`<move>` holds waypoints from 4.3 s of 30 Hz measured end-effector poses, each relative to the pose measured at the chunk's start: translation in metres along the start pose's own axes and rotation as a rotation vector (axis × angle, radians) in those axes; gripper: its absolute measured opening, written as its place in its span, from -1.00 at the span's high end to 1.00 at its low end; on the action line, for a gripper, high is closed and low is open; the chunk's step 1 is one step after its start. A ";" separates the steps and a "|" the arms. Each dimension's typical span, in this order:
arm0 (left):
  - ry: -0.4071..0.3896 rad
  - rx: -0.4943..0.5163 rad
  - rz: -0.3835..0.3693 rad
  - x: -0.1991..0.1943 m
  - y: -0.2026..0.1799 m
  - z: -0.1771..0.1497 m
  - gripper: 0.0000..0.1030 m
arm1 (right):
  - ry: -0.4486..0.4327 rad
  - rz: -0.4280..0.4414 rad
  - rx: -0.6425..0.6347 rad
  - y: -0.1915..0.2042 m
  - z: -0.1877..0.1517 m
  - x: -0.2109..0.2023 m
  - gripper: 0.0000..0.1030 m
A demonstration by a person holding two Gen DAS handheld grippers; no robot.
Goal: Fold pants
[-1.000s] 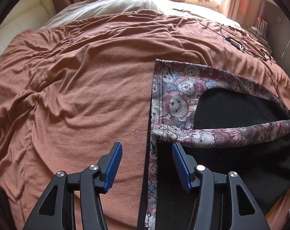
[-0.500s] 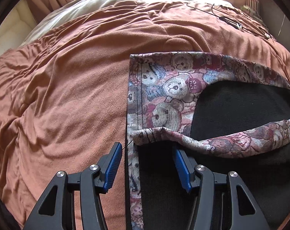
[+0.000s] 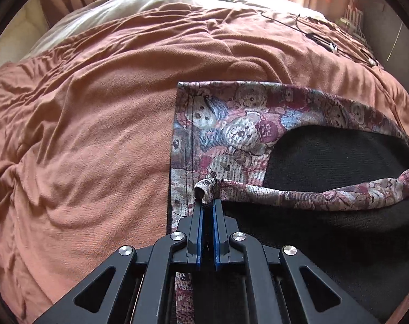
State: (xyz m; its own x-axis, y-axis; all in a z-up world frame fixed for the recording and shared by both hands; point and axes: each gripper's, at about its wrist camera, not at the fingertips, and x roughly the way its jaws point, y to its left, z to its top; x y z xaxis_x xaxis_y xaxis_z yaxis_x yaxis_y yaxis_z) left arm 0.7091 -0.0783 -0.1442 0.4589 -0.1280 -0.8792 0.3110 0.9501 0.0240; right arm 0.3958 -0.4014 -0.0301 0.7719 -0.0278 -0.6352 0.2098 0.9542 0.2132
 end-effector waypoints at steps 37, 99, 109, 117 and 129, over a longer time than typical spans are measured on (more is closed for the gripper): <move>-0.090 -0.157 0.184 0.019 0.024 0.087 0.88 | 0.017 0.035 0.092 0.011 0.067 0.072 0.62; -0.053 -0.322 0.076 -0.157 0.028 -0.098 -0.20 | -0.007 0.272 0.382 -0.041 -0.053 -0.039 -0.33; -0.009 -0.418 0.009 -0.142 0.021 -0.133 -0.20 | 0.039 0.408 0.493 -0.060 -0.059 -0.007 -0.07; 0.017 -0.486 -0.013 -0.116 0.024 -0.150 -0.20 | 0.085 0.343 0.464 -0.051 -0.045 0.015 -0.07; -0.002 -0.681 -0.154 -0.101 0.037 -0.166 -0.20 | 0.087 0.143 0.389 -0.022 -0.032 0.019 0.32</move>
State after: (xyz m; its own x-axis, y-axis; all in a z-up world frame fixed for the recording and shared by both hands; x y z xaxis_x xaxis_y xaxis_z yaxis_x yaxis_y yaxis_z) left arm 0.5365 0.0164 -0.1336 0.4529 -0.2757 -0.8479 -0.2185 0.8877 -0.4054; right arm 0.3864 -0.4134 -0.0710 0.7599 0.1382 -0.6352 0.3275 0.7627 0.5577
